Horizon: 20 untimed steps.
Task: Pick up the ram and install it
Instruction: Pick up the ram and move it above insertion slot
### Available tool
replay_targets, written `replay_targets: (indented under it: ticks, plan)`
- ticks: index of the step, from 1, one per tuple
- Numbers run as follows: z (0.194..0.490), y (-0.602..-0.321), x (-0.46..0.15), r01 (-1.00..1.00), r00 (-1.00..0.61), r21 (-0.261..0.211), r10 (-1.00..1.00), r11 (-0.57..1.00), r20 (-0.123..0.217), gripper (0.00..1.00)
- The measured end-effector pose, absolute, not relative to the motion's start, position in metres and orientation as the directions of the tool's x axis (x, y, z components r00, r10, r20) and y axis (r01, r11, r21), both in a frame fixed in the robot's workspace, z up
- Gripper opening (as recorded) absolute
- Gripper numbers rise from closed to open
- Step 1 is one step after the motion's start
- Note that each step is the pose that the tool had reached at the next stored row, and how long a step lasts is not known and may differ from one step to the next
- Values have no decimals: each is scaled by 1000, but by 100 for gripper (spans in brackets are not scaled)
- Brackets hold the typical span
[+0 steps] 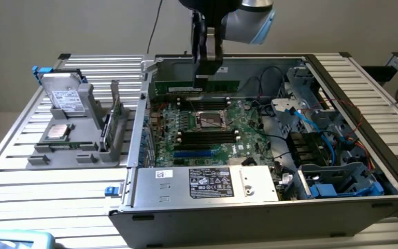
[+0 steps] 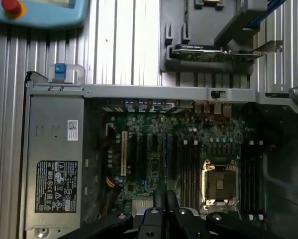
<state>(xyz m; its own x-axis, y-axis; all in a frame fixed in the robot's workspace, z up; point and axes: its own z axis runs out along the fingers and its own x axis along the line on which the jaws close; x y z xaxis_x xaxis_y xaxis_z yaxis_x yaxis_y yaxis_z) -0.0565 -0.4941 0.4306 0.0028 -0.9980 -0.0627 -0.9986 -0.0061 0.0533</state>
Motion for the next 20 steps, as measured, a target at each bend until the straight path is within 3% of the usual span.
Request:
replay_targets:
  ticks: [8, 20]
  plan:
    - [424, -489, -20, -999, 3, 54, -998, -6, -68, 13]
    - [402, -455, 2, -998, 3, 55, -998, -6, -68, 13]
